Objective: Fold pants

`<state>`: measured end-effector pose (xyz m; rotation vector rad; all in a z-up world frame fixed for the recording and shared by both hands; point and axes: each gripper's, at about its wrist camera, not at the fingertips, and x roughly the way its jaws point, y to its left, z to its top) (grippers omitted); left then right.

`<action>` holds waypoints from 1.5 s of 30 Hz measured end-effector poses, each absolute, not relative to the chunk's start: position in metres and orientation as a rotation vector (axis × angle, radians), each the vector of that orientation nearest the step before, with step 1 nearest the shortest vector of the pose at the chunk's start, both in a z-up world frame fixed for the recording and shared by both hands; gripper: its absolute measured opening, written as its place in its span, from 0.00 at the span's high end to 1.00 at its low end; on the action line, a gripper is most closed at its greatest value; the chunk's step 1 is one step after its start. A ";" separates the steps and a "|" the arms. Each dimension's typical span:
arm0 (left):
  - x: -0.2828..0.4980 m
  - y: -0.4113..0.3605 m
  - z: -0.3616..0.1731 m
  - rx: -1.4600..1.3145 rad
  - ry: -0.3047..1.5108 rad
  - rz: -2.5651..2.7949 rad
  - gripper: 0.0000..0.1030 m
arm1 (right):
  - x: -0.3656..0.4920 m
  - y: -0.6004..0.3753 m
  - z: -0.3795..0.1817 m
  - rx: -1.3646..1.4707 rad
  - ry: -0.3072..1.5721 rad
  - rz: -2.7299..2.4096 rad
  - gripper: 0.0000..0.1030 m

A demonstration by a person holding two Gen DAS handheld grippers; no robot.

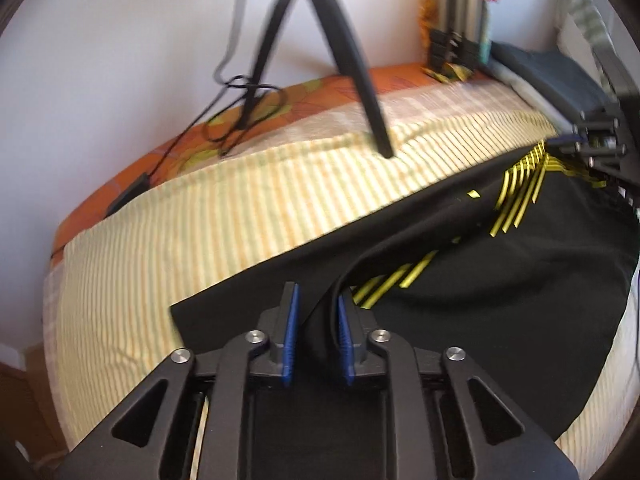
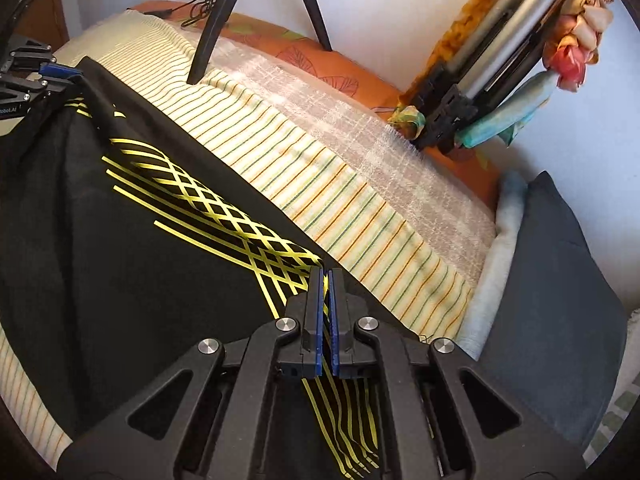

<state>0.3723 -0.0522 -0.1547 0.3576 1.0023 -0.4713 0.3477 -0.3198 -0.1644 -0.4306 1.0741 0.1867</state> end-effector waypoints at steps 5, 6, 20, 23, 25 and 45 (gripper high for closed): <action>0.377 -0.018 -0.139 0.318 0.966 -0.379 0.73 | 0.356 -0.321 -0.166 -0.403 1.102 0.181 0.97; 0.378 -0.010 -0.136 0.305 0.962 -0.360 0.73 | 0.358 -0.322 -0.165 -0.395 1.103 0.177 0.97; 0.364 -0.002 -0.146 0.281 0.961 -0.354 0.51 | 0.368 -0.329 -0.142 -0.352 1.047 0.090 0.95; 0.378 -0.004 -0.159 0.335 0.961 -0.273 0.49 | 0.343 -0.335 -0.128 -0.312 1.028 0.107 0.77; 0.393 0.007 -0.164 0.302 0.979 -0.177 0.52 | 0.323 -0.342 -0.123 -0.306 1.016 0.096 0.70; 0.298 -0.009 -0.128 0.209 0.923 -0.393 0.51 | 0.174 -0.395 -0.135 0.071 1.113 -0.038 0.47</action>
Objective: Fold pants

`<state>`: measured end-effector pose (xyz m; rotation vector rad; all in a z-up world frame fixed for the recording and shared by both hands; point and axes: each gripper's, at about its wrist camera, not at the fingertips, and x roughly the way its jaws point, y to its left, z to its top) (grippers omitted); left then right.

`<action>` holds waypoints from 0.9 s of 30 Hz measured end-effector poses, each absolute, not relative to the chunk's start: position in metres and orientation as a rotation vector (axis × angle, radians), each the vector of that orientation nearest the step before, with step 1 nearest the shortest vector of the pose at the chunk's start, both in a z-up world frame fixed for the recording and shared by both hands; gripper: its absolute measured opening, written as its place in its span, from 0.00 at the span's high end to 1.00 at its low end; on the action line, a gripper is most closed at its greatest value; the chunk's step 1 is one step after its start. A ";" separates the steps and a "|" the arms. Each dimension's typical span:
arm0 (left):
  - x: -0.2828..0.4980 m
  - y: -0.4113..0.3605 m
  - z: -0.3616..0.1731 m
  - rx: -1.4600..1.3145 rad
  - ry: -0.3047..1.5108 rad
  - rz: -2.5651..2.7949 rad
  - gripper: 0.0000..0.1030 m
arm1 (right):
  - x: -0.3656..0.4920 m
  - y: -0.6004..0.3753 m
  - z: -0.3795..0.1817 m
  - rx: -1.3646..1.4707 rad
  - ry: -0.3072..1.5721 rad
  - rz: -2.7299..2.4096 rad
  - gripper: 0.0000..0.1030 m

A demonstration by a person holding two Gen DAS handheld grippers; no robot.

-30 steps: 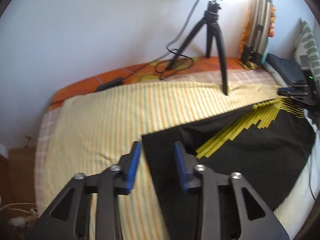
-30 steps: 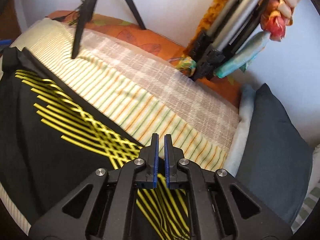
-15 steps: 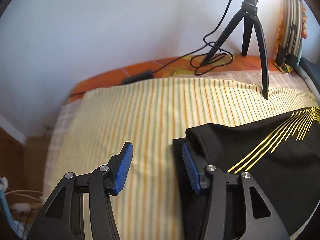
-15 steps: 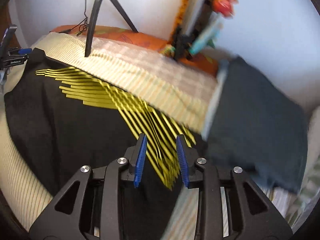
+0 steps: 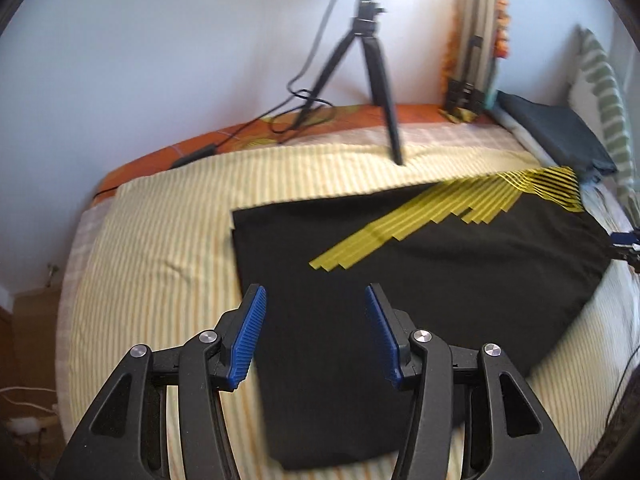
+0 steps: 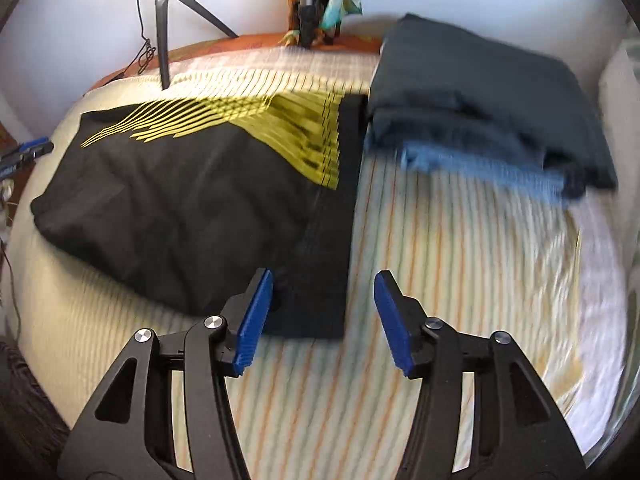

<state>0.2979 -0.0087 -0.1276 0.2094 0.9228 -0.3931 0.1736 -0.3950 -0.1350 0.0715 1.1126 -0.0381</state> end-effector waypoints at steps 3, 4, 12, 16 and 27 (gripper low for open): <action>0.265 -0.014 -0.128 0.210 0.931 -0.437 0.51 | 0.156 -0.395 -0.138 0.168 1.102 -0.041 0.46; 0.253 -0.014 -0.127 0.210 0.931 -0.451 0.51 | 0.149 -0.398 -0.140 0.234 1.101 -0.035 0.46; 0.195 -0.052 -0.140 0.212 0.983 -0.599 0.52 | 0.135 -0.410 -0.170 0.554 1.077 -0.021 0.46; 0.184 -0.075 -0.151 0.219 1.020 -0.656 0.52 | 0.140 -0.419 -0.177 0.690 1.016 -0.023 0.44; 0.187 -0.115 -0.175 0.127 1.029 -0.583 0.52 | 0.146 -0.425 -0.184 0.784 0.907 -0.036 0.44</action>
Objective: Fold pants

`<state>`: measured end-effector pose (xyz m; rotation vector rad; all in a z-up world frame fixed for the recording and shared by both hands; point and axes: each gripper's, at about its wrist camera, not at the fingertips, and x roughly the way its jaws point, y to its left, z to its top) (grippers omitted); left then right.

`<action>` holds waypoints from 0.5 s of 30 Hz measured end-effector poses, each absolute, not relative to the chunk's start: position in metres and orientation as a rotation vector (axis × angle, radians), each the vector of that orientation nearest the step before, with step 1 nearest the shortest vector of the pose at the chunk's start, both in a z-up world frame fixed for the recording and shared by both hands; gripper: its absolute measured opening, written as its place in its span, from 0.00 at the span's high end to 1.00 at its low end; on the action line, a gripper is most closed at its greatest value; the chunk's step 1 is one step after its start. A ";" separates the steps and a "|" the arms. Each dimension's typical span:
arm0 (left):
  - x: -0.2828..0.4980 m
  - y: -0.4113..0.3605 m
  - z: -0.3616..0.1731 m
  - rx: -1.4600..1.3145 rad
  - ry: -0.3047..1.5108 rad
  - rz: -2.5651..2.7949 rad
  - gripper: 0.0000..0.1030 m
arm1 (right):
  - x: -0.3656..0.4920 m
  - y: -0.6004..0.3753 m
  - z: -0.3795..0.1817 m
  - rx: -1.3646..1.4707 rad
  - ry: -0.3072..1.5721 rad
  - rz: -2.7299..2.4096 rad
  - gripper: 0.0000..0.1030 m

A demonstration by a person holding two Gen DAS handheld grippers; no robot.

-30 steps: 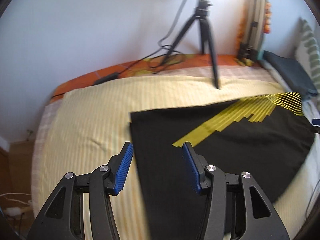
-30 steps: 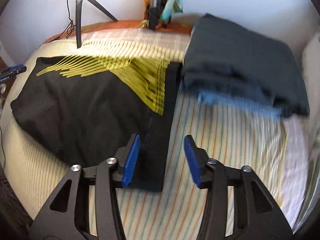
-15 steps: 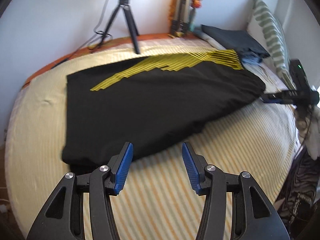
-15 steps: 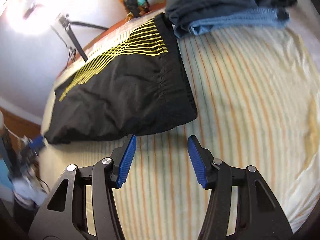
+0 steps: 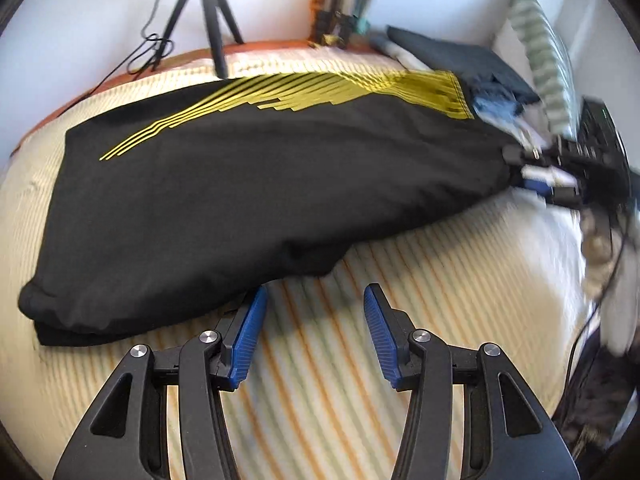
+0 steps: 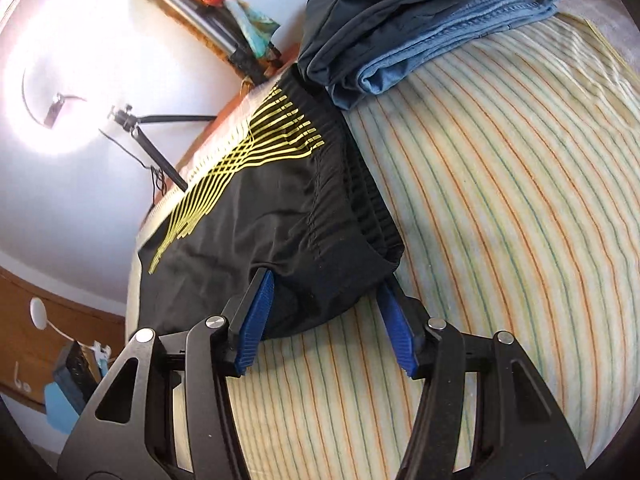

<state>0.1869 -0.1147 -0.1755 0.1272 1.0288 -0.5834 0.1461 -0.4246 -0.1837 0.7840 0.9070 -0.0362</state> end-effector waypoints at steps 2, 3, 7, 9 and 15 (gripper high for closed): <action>0.190 -0.116 -0.177 0.091 1.015 -0.550 0.52 | 0.148 -0.425 -0.184 0.799 0.899 -0.040 0.48; 0.192 -0.116 -0.177 0.062 1.007 -0.532 0.53 | 0.148 -0.426 -0.184 0.809 0.897 -0.042 0.49; 0.198 -0.115 -0.179 -0.024 1.010 -0.513 0.94 | 0.150 -0.430 -0.186 0.860 0.887 -0.038 0.61; 0.200 -0.115 -0.180 -0.047 1.014 -0.515 0.97 | 0.152 -0.428 -0.187 0.862 0.888 -0.030 0.71; 0.187 -0.109 -0.160 -0.043 1.011 -0.578 0.99 | 0.153 -0.416 -0.172 0.808 0.836 0.025 0.86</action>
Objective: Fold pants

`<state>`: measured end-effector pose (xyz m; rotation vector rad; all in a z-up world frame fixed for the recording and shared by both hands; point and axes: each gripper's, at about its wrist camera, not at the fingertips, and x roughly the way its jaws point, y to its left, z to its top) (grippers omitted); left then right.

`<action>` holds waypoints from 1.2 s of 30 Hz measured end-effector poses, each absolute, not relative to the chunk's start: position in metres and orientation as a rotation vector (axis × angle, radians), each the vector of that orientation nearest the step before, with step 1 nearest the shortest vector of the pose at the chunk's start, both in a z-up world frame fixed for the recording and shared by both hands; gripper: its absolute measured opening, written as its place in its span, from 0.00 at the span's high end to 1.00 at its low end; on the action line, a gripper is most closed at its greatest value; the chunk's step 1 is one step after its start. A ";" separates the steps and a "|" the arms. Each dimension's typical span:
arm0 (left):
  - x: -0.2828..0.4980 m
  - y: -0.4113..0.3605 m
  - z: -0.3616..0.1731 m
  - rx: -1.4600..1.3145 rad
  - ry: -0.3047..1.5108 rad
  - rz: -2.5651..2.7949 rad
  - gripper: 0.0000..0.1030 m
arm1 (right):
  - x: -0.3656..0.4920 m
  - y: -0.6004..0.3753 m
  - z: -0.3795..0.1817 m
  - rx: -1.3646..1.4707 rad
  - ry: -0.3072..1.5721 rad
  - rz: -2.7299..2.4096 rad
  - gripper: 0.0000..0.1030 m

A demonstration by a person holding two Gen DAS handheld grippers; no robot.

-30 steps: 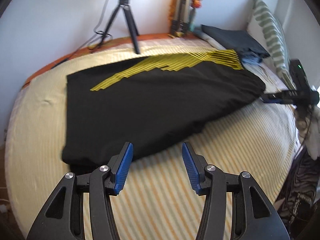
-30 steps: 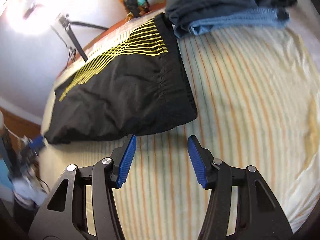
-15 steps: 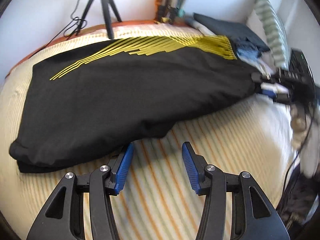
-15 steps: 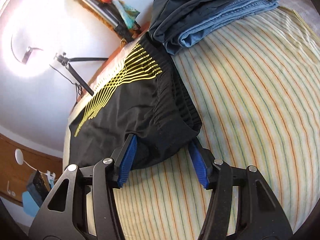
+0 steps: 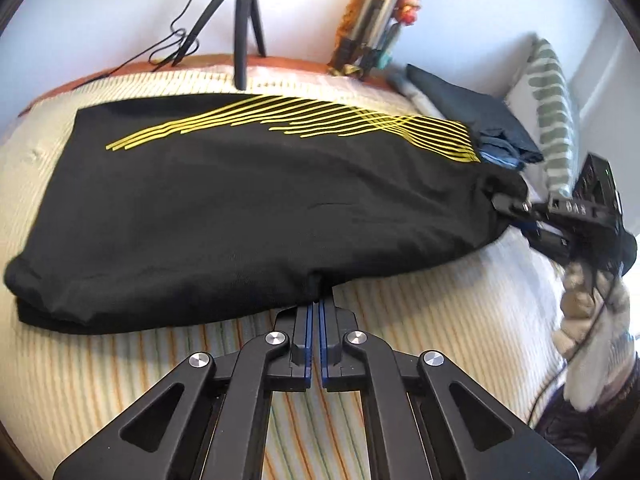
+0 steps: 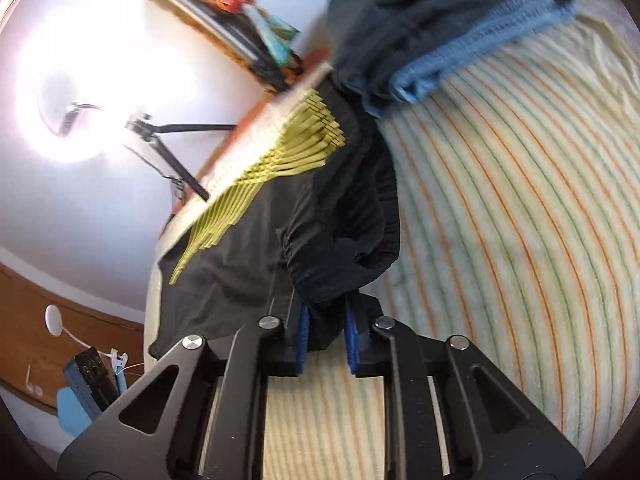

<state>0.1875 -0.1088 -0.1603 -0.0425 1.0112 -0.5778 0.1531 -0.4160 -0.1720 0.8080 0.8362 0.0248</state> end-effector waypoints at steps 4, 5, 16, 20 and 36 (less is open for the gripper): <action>0.176 -0.102 -0.145 -0.045 1.034 -0.648 0.99 | 0.148 -0.410 -0.146 0.747 0.741 0.041 0.88; 0.175 -0.100 -0.146 -0.044 1.064 -0.668 0.99 | 0.148 -0.409 -0.145 0.732 0.739 0.035 0.88; 0.175 -0.080 -0.146 -0.020 1.075 -0.630 0.94 | 0.144 -0.424 -0.181 0.749 0.899 -0.080 0.78; 0.191 -0.094 -0.144 0.001 1.012 -0.620 0.93 | 0.143 -0.427 -0.184 0.784 0.897 -0.098 0.61; 0.174 -0.148 -0.123 0.259 0.841 -0.647 0.36 | 0.130 -0.470 -0.166 0.878 0.806 -0.142 0.45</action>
